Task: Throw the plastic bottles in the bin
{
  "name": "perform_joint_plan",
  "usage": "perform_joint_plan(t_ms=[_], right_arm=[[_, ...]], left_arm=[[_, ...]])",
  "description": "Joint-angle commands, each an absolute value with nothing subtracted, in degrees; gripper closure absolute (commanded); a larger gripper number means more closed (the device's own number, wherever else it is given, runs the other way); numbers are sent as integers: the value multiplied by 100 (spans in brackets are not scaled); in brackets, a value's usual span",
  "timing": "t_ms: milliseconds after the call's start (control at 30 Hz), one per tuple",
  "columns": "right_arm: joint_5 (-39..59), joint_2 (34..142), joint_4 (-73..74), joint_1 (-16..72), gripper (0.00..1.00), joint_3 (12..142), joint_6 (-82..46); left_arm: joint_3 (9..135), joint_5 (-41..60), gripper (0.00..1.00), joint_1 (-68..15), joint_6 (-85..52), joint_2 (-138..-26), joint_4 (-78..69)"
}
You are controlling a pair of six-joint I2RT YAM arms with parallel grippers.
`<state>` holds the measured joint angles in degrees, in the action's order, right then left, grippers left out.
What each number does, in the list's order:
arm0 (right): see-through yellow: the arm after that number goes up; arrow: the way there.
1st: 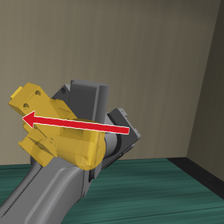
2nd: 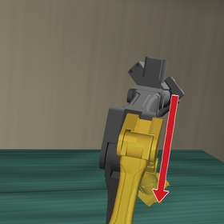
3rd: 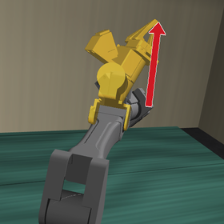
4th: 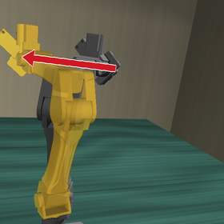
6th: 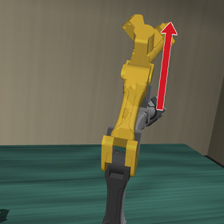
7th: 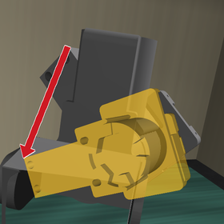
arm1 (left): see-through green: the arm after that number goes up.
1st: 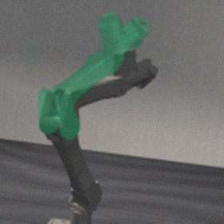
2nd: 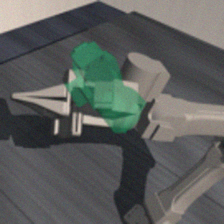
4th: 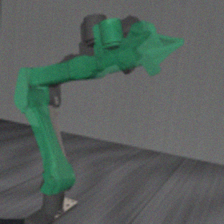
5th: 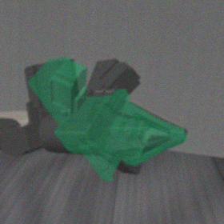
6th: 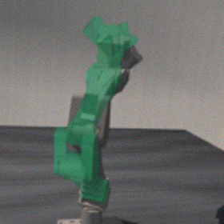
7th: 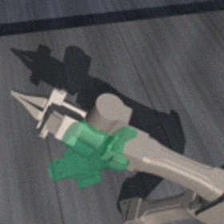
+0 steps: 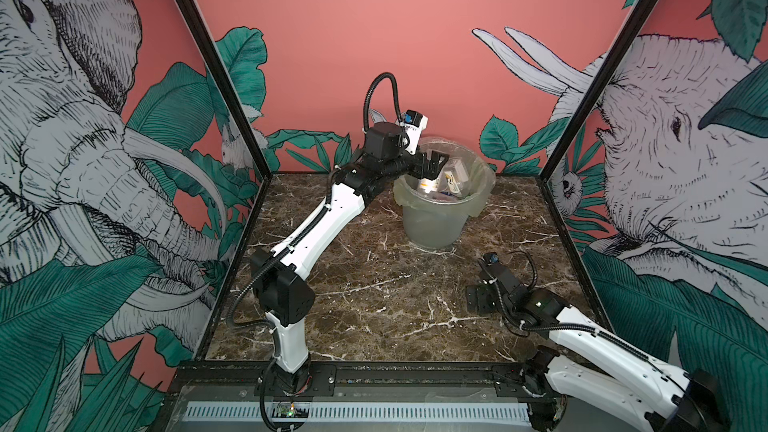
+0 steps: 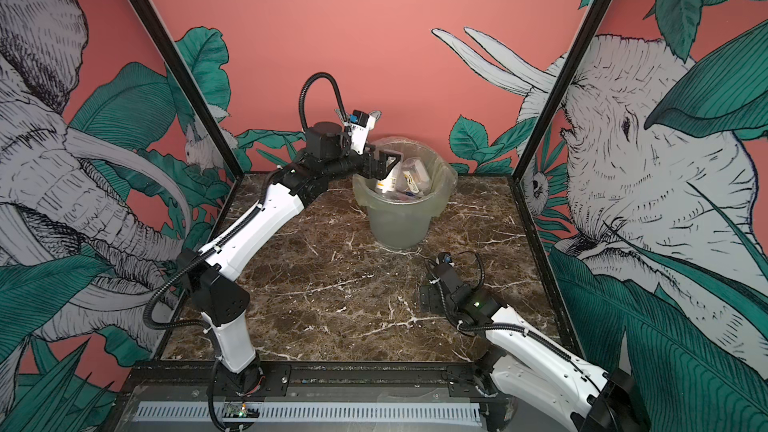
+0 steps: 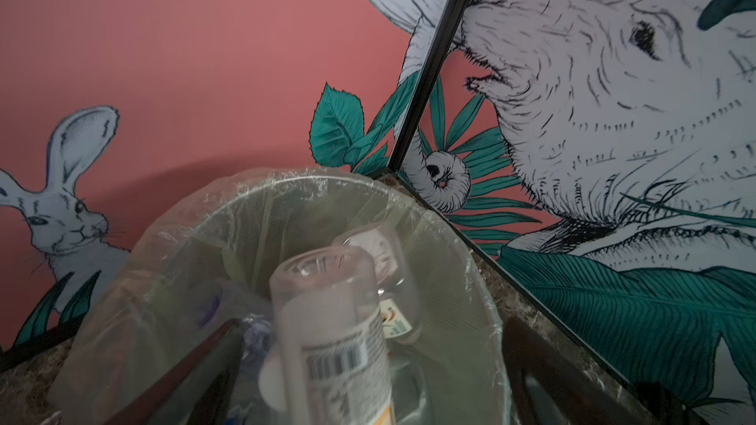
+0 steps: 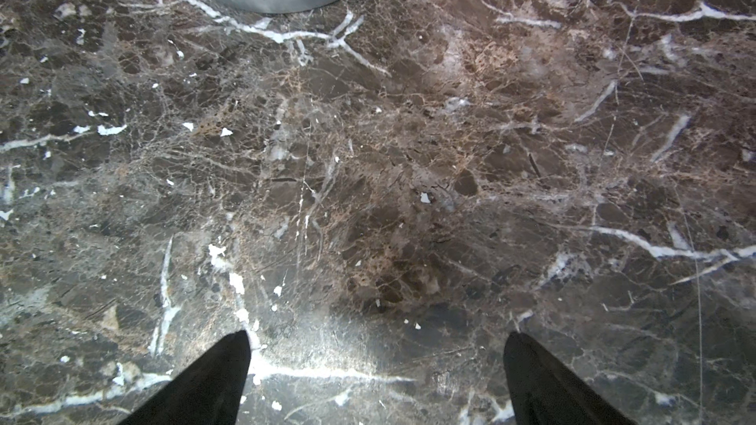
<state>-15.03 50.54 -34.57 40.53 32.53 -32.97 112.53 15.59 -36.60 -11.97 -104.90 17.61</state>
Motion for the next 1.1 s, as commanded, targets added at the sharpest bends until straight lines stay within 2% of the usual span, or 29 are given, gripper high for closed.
perform_joint_plan(t_ms=[0,167,533,1067], right_arm=[[-1636,4975,-3568,4025,1,3184,-3322],[-1619,4961,-3530,4013,1,3156,-3340],[-1608,5181,-3489,4015,1,3370,-3252],[-1632,5647,-3577,3567,1,4061,-2781]], left_arm=[[11044,1527,1,-3665,-1118,-9566,1468],[10376,1339,0,-3676,-1029,-8734,1282],[9505,1013,0,-3665,-768,-7819,1711],[7097,-382,0,-3543,-771,-6322,1933]])
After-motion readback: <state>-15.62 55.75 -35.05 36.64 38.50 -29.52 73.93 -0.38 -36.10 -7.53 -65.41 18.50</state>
